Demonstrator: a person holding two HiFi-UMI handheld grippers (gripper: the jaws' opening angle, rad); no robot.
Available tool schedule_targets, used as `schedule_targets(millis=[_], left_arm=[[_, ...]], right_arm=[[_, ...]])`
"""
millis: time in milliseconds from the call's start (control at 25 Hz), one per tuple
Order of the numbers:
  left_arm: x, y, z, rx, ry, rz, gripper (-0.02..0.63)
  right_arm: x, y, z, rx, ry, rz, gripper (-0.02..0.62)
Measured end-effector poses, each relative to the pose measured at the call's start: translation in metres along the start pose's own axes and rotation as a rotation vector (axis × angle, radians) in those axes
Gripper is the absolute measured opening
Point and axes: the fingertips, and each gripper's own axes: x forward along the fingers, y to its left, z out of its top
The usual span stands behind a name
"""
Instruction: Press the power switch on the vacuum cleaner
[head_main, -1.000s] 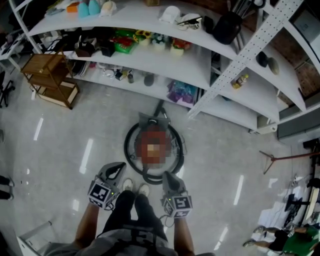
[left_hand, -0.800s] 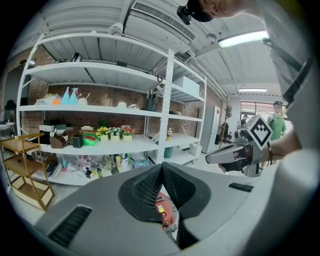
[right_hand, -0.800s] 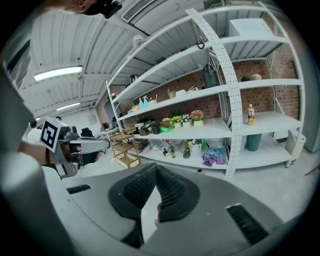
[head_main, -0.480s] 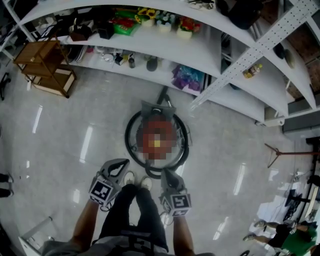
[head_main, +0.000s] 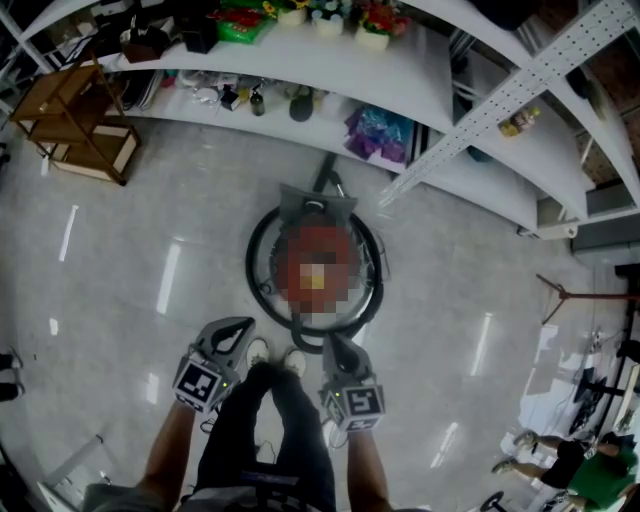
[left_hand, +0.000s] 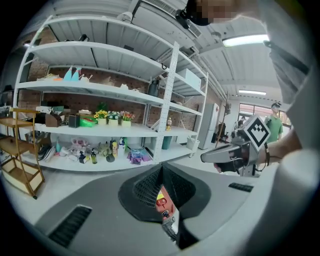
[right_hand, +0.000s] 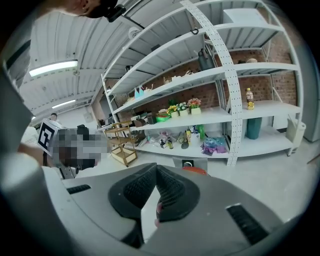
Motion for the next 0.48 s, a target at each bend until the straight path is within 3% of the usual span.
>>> schedule_targets(millis=[480], left_arm=[[0.030, 0.020, -0.064, 0.003, 0.012, -0.006, 0.006]], right_arm=[[0.041, -0.018, -0.062, 0.021, 0.038, -0.006, 0.012]])
